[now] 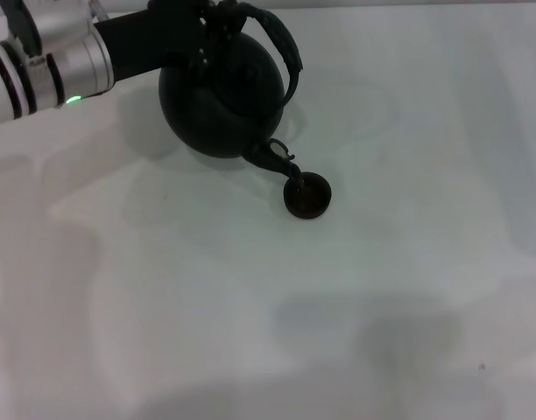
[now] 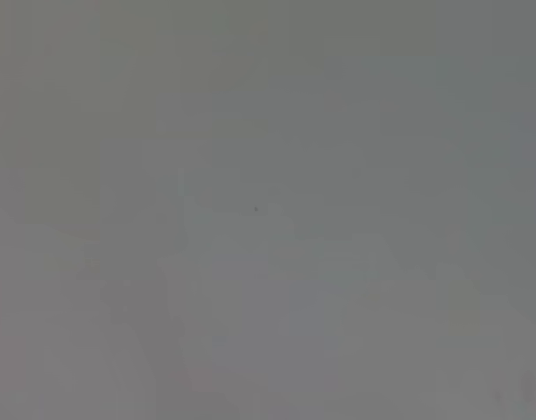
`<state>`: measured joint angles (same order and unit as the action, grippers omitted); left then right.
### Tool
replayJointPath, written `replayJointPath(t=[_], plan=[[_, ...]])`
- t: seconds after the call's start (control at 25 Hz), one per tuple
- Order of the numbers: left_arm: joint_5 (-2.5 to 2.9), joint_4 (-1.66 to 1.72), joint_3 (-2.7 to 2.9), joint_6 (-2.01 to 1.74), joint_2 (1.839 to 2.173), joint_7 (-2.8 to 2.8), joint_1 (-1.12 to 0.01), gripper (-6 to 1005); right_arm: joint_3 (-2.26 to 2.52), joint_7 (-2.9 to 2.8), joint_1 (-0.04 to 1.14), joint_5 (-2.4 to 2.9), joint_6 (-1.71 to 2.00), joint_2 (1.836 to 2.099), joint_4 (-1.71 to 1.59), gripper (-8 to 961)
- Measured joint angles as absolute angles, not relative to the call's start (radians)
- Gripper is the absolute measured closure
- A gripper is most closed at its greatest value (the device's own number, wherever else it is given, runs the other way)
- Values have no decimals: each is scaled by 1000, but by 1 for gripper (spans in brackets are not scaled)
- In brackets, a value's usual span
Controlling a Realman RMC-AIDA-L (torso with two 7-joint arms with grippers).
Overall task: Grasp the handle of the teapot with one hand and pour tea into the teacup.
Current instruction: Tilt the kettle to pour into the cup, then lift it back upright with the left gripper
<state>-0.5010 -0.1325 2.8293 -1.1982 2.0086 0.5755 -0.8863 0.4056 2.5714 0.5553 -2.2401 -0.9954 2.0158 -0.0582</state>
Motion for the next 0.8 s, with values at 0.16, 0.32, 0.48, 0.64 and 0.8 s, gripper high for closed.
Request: replayJointPath(t=[0.16, 0.32, 0.48, 0.64, 0.8], plan=[[-499, -134, 2841, -1198, 2009, 579, -894, 866, 405, 2572, 555, -2241, -995, 2016, -57, 108], [-499, -135, 2842, -1198, 2009, 581, -899, 867, 405, 2573, 555, -2241, -996, 2016, -57, 109], [-499, -136, 2842, -1194, 2009, 582, -904, 867, 404, 2574, 555, -2241, -996, 2016, -57, 109], [-498, -137, 2842, -1193, 2009, 582, -904, 865, 403, 2573, 553, -2242, -996, 2016, -58, 108], [-498, -137, 2842, -1193, 2009, 582, -905, 866, 402, 2573, 552, -2243, -996, 2016, -59, 109]])
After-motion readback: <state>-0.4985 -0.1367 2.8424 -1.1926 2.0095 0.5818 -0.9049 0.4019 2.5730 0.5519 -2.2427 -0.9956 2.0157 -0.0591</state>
